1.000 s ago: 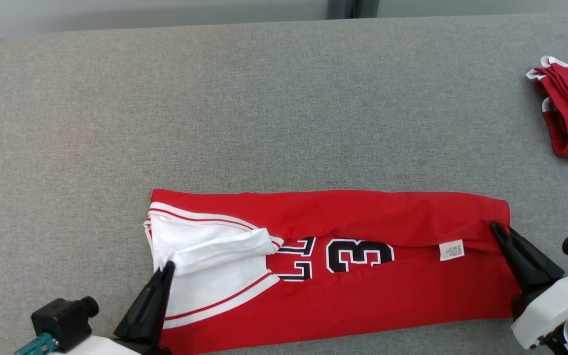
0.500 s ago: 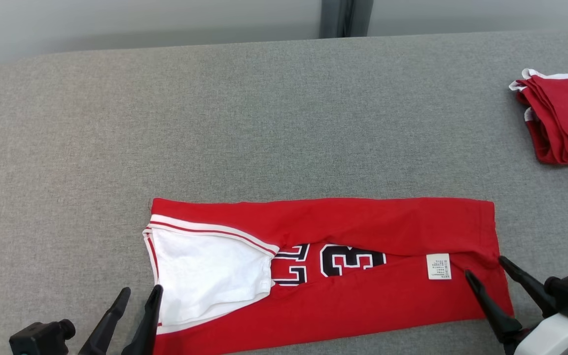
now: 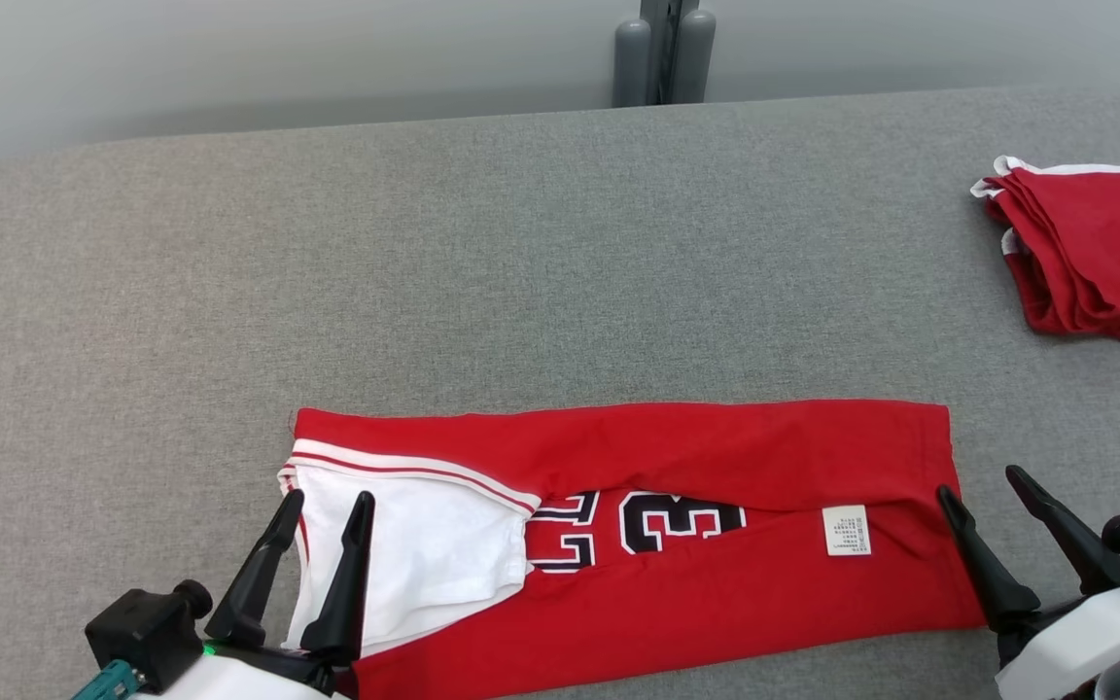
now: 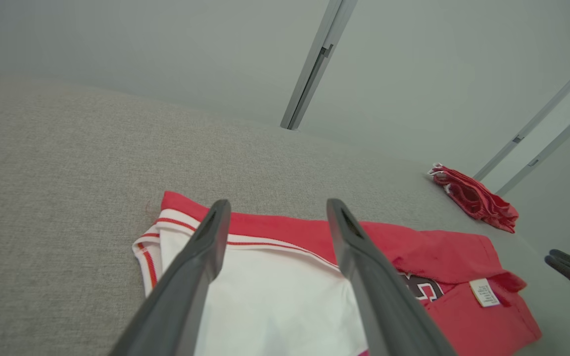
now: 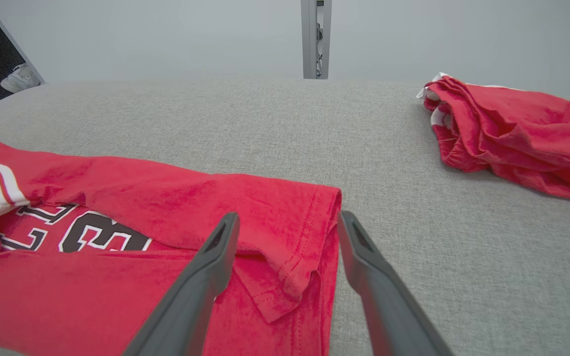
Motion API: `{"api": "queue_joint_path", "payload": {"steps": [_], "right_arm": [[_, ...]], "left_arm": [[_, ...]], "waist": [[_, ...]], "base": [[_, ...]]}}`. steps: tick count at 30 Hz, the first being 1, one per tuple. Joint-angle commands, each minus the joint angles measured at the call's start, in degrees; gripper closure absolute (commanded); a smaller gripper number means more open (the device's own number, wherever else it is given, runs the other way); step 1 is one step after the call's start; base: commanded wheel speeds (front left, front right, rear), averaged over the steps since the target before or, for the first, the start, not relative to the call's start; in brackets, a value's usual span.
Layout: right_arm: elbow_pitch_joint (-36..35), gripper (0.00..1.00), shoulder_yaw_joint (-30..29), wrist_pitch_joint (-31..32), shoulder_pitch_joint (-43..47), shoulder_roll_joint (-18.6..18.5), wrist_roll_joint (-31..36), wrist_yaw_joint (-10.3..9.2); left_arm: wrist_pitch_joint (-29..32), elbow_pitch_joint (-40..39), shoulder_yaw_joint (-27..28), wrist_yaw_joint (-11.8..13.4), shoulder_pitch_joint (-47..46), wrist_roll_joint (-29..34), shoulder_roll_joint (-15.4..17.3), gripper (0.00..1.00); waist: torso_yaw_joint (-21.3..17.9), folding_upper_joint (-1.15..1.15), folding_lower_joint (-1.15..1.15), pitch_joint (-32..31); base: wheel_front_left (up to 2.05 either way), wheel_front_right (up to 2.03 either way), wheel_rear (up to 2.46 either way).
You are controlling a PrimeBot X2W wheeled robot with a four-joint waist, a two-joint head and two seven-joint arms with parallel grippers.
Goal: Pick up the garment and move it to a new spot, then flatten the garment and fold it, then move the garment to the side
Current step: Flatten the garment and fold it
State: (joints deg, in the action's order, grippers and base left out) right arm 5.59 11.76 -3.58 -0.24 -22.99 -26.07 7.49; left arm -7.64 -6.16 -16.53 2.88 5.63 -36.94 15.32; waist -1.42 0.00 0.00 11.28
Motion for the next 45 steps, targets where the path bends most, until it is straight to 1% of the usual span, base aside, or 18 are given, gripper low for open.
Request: {"api": "queue_joint_path", "payload": {"steps": [1, 6, 7, 10, 15, 20, 24, 29, 32, 37, 38, 39, 40, 41, 42, 45], "right_arm": [[0.6, 0.00, -0.8, -0.5, -1.2, 0.9, 0.6, 0.01], [3.6, 0.00, -4.0, -0.9, -3.0, 4.4, 1.0, 0.01], [3.6, 0.00, -4.0, -0.9, -3.0, 4.4, 1.0, 0.01], [6.4, 0.00, -6.8, -1.3, -4.0, 7.0, 2.1, 0.01], [11.9, 0.00, -11.3, -2.1, -5.6, 11.3, 6.1, 0.01], [18.8, 0.00, -14.3, -0.6, -7.5, 15.0, 10.7, 0.01], [23.1, 0.00, -14.8, 0.1, -9.2, 16.6, 12.3, 0.01], [27.8, 0.00, -15.4, 1.6, -11.2, 17.4, 14.3, 0.01], [29.9, 0.00, -15.1, 2.8, -11.8, 17.4, 15.1, 0.01], [30.7, 0.00, -13.5, 4.9, -12.0, 17.2, 15.6, 0.01], [30.7, 0.32, -13.1, 5.2, -12.1, 17.0, 15.7, 0.02], [30.7, 0.57, -12.9, 5.6, -12.2, 16.9, 15.8, 0.01], [30.6, 0.63, -12.7, 5.8, -12.3, 16.7, 15.7, 0.01], [30.6, 0.79, -12.6, 6.2, -12.4, 16.4, 15.5, 0.01], [30.5, 1.00, -12.5, 6.5, -12.6, 16.2, 15.3, 0.00], [29.8, 1.00, -12.4, 7.4, -13.2, 15.3, 14.3, -0.06]], "left_arm": [[-1.0, 1.1, -0.5, 0.3, -1.6, 1.3, -0.4, 0.00], [-3.2, 4.0, -2.0, 0.6, -3.2, 2.5, -2.6, 0.00], [-3.2, 4.0, -2.0, 0.6, -3.2, 2.5, -2.6, 0.00], [-4.4, 5.8, -2.2, 0.8, -3.8, 3.4, -3.2, 0.00], [-6.1, 8.1, -1.5, 1.2, -4.2, 4.5, -4.0, 0.00], [-6.6, 9.7, -1.5, 0.5, -4.3, 4.7, -4.3, 0.00], [-7.0, 10.4, -1.5, 0.2, -4.7, 4.9, -4.6, 0.00], [-7.1, 11.0, -1.8, -0.3, -5.0, 4.8, -5.0, 0.00], [-7.2, 11.2, -1.8, -0.4, -5.1, 4.8, -5.1, 0.00], [-7.2, 11.2, -1.6, -0.7, -5.2, 4.7, -5.3, 0.00], [-7.3, 11.3, -1.5, -0.7, -5.1, 4.7, -5.3, 0.00], [-7.3, 11.3, -1.5, -0.8, -5.1, 4.8, -5.3, 0.00], [-7.3, 11.3, -1.5, -0.8, -5.1, 4.8, -5.4, 0.00], [-7.3, 11.4, -1.5, -0.8, -5.2, 4.8, -5.4, 0.00], [-7.4, 11.4, -1.6, -0.8, -5.3, 4.9, -5.5, 0.00], [-7.4, 11.5, -1.5, -0.9, -5.4, 4.9, -5.6, 0.00]], "waist": [[0.3, 0.00, 0.00, -0.6], [1.0, 0.00, 0.00, -1.7], [1.0, 0.00, 0.00, -1.7], [1.6, 0.00, 0.00, -2.4], [2.5, 0.00, 0.00, -3.3], [3.1, 0.00, 0.00, -3.6], [3.5, 0.00, 0.00, -3.4], [3.8, 0.00, 0.00, -2.9], [3.9, 0.00, 0.00, -2.7], [3.9, 0.00, 0.00, -2.4], [3.9, 0.00, 0.00, -2.3], [3.8, 0.00, 0.00, -2.3], [3.7, 0.00, 0.00, -2.2], [3.7, 0.00, 0.00, -2.2], [3.6, 0.00, 0.00, -2.2], [3.4, 0.00, 0.00, -2.1]], "base": [[0.00, 0.00, 0.00], [0.00, 0.00, 0.00], [0.00, 0.00, 0.00], [0.00, 0.00, 0.00], [0.00, 0.00, 0.00], [0.00, 0.00, 0.00], [0.00, 0.00, 0.00], [0.00, 0.00, 0.00], [0.00, 0.00, 0.00], [0.00, 0.00, 0.00], [0.00, 0.00, 0.00], [0.00, 0.00, 0.00], [0.00, 0.00, 0.00], [0.00, 0.00, 0.00], [0.00, 0.00, 0.00], [0.00, 0.00, 0.00]]}}
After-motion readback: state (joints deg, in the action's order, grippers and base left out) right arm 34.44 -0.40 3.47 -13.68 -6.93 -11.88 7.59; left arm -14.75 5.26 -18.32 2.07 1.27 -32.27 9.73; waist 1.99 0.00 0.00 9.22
